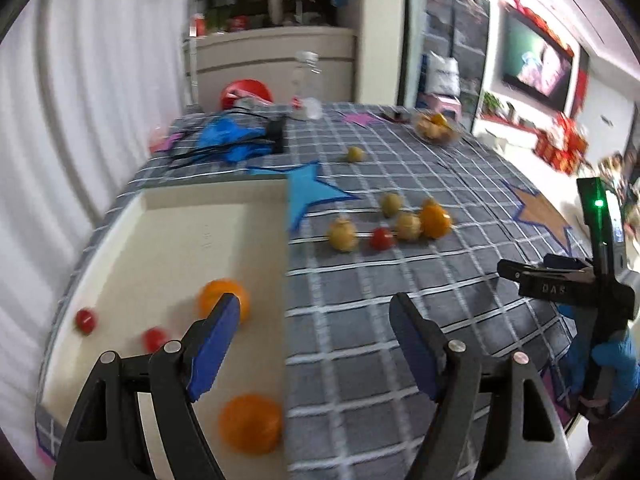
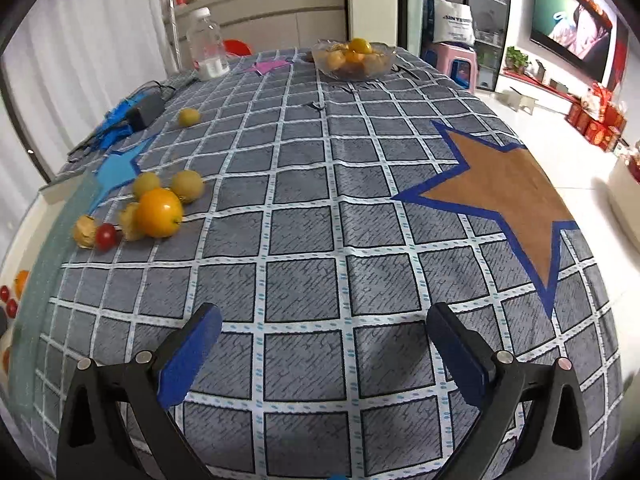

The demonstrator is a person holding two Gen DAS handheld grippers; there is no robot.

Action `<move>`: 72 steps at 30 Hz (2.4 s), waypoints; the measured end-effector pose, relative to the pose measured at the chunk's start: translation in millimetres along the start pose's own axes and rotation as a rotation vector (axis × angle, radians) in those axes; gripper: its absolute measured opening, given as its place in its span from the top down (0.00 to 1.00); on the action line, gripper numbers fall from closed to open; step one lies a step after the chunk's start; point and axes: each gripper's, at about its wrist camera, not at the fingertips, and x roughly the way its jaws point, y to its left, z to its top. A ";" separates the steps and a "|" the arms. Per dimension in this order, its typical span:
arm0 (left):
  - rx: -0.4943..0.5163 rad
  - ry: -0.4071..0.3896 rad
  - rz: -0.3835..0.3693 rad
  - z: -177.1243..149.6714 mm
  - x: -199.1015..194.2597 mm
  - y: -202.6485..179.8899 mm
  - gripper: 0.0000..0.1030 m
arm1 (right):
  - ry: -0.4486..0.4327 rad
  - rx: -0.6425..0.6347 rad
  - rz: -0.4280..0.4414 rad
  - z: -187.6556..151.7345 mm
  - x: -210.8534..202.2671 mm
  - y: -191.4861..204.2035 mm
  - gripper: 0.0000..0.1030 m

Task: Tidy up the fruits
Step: 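Move the left tool to a golden husked physalis and grasp it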

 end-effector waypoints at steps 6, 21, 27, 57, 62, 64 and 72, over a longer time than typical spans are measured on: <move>0.065 0.137 0.000 20.6 46.7 -42.4 0.22 | -0.012 0.008 0.016 -0.4 -1.4 0.1 0.00; 0.052 0.234 0.164 55.9 123.1 -55.7 0.24 | -0.056 0.083 0.143 -2.4 -8.6 -15.2 0.00; 0.039 0.236 0.070 52.5 116.8 -62.4 0.53 | -0.077 0.127 0.194 -3.1 -11.2 -23.0 0.00; -0.039 0.159 -0.048 11.1 67.1 -77.1 0.28 | -0.108 0.216 0.294 -3.7 -14.6 -37.0 0.00; 0.033 0.155 0.036 4.7 73.9 -89.3 0.28 | -0.106 0.204 0.279 -4.0 -13.9 -34.8 0.00; 0.049 0.140 0.058 3.6 72.6 -91.5 0.27 | -0.106 0.202 0.277 -4.1 -13.8 -34.4 0.00; 0.092 0.124 0.030 4.9 71.4 -100.9 0.73 | -0.100 0.175 0.247 -4.9 -13.1 -29.4 0.00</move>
